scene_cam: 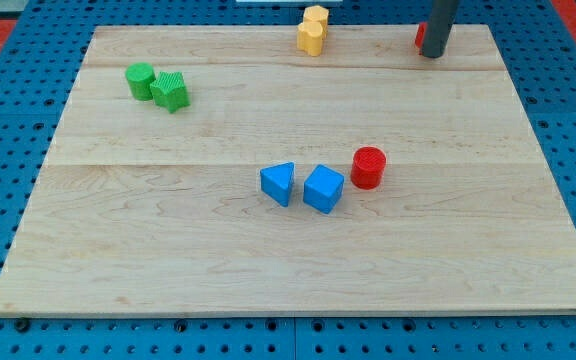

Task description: Move the red circle closer to the red star

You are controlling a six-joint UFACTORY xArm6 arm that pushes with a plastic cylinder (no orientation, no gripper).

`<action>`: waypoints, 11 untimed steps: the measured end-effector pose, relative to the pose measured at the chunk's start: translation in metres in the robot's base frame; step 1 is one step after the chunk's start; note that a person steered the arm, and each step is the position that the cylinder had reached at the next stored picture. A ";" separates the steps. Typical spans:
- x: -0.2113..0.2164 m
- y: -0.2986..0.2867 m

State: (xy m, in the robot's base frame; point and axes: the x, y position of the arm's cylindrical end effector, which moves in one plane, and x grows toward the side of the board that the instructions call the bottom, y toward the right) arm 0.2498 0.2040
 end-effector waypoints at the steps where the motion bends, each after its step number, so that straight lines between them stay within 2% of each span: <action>1: 0.107 0.011; 2: 0.234 0.015; 3: 0.289 -0.035; 4: 0.232 -0.079; 5: 0.175 -0.090; 6: 0.211 -0.067; 7: 0.244 -0.104; 8: 0.199 -0.145; 9: 0.140 -0.118; 10: 0.084 -0.115; 11: 0.048 -0.086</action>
State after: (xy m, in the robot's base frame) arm 0.2977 0.1177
